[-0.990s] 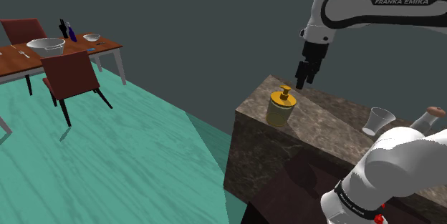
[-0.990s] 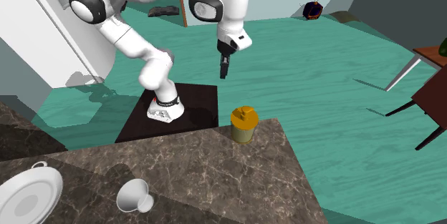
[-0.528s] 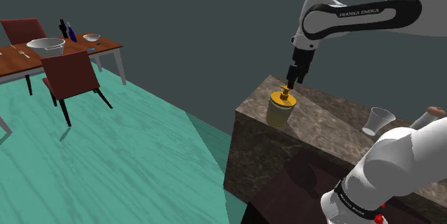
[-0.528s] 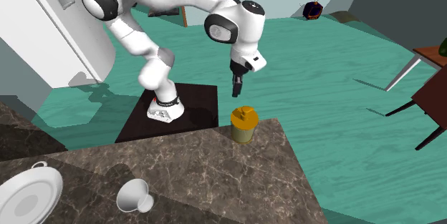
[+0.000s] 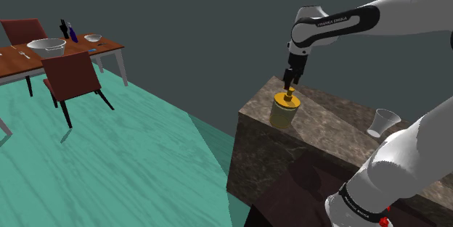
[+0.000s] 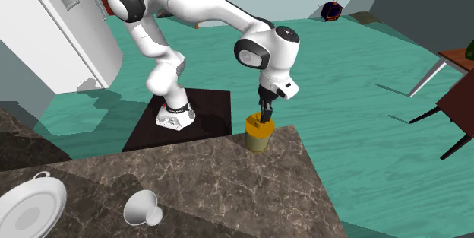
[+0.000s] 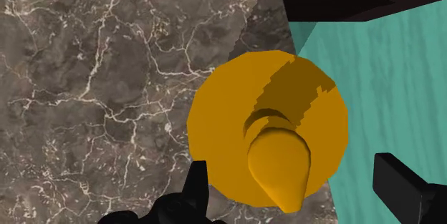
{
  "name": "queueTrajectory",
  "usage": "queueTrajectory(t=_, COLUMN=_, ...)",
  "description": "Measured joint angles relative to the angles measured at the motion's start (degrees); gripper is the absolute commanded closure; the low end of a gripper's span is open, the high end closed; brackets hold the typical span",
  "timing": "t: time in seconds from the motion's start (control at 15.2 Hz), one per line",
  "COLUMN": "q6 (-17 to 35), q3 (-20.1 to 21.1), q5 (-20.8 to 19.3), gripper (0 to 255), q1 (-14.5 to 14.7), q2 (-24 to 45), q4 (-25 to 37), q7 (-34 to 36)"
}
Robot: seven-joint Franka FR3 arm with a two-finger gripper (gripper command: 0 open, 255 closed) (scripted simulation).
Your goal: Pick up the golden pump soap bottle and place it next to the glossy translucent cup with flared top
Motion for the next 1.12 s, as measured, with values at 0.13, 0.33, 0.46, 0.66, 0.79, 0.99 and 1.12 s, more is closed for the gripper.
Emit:
queueTrajectory(t=0.13, q6=1.43, q3=-0.15, q5=0.02, gripper=0, q1=-0.05, q2=0.75, q4=-0.63, q7=-0.19)
queueTrajectory(t=0.33, q6=3.61, q3=-0.35, q5=0.04, gripper=0, q1=-0.15, q2=1.46, q4=-2.1, q7=-0.39)
queueTrajectory(t=0.46, q6=5.3, q3=-0.46, q5=0.04, gripper=0, q1=-0.21, q2=1.88, q4=-3.4, q7=-0.46)
queueTrajectory(t=0.66, q6=5.77, q3=-0.44, q5=0.1, gripper=0, q1=-0.17, q2=2.12, q4=-3.6, q7=-0.42)
queueTrajectory(t=0.79, q6=5.8, q3=-0.43, q5=0.11, gripper=0, q1=-0.17, q2=2.14, q4=-3.6, q7=-0.41)
queueTrajectory(t=0.99, q6=5.81, q3=-0.43, q5=0.11, gripper=255, q1=-0.17, q2=2.14, q4=-3.6, q7=-0.41)
queueTrajectory(t=1.12, q6=5.8, q3=-0.4, q5=0.13, gripper=255, q1=-0.15, q2=2.1, q4=-3.59, q7=-0.41)
